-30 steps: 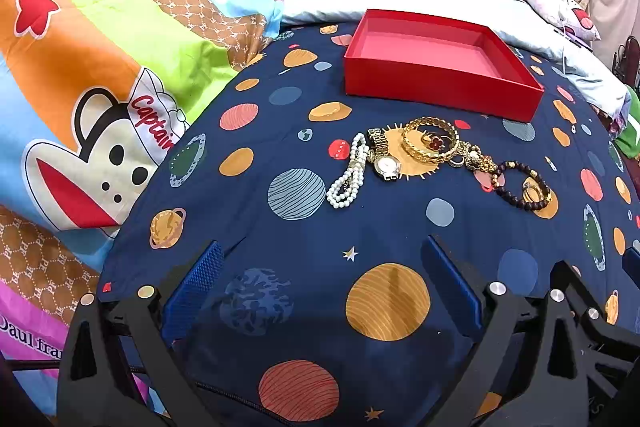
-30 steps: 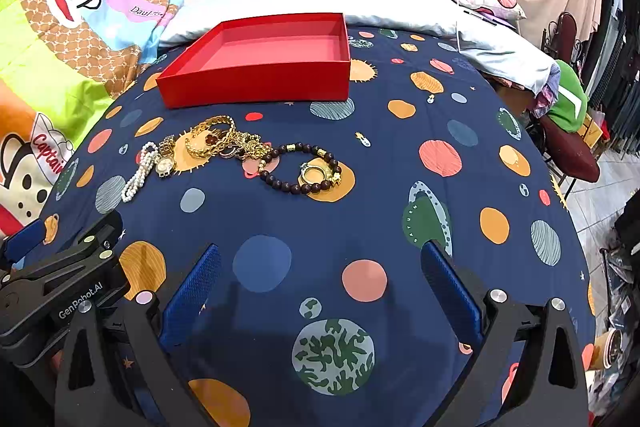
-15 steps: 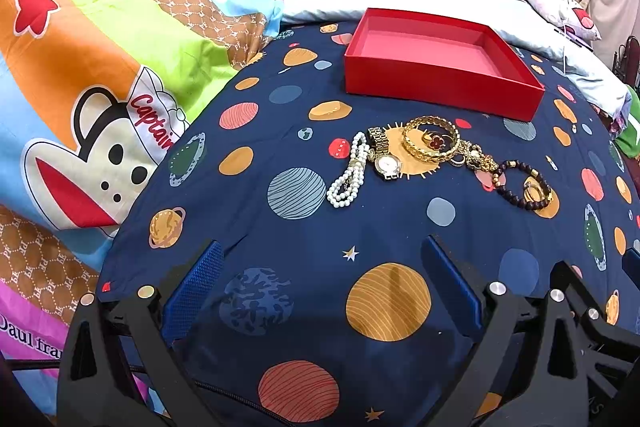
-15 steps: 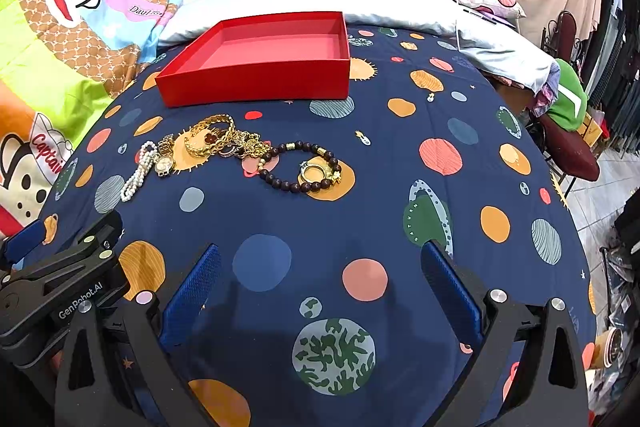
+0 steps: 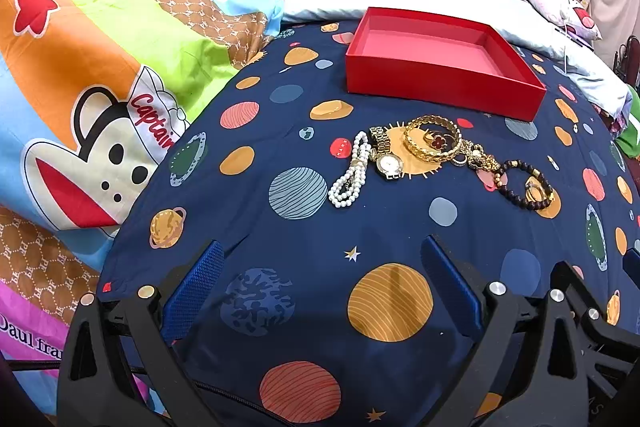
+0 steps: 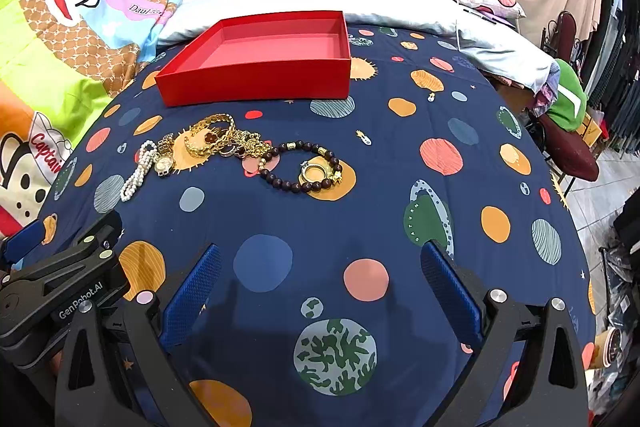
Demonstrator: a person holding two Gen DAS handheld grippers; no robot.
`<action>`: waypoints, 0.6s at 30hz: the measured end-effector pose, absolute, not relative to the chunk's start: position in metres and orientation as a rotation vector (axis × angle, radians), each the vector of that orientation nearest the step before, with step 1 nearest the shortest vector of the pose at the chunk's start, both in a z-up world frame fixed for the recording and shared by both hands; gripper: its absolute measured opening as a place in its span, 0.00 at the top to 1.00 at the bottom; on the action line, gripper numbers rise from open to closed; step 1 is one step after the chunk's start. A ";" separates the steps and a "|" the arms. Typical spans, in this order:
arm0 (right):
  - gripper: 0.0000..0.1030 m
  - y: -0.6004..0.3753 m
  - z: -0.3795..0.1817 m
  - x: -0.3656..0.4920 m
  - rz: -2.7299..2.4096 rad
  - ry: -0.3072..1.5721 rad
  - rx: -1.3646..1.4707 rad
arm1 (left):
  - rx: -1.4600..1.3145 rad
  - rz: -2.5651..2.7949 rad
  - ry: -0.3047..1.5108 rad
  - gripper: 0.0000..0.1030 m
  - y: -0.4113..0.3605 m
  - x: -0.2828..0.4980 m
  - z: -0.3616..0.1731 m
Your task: Organize jewelry
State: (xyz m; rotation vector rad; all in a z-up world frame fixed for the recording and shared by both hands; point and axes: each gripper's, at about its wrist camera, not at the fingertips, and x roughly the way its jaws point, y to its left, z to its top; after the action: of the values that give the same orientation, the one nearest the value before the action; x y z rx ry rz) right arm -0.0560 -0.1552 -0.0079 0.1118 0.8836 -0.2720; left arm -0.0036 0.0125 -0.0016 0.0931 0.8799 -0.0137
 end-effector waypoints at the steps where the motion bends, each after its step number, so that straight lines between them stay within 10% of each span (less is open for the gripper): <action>1: 0.05 -0.155 -0.008 -0.056 -0.272 0.884 0.112 | 0.092 -0.014 0.880 0.07 0.013 -0.003 -0.002; 18: 0.05 -0.162 -0.014 -0.050 -0.274 0.902 0.130 | 0.062 -0.037 0.919 0.06 0.022 0.006 -0.018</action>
State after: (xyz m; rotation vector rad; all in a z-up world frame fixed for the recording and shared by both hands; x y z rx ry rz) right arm -0.0497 -0.1617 -0.0141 0.1302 0.9018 -0.2737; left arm 0.0056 0.0225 -0.0177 0.0620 0.9192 -0.0367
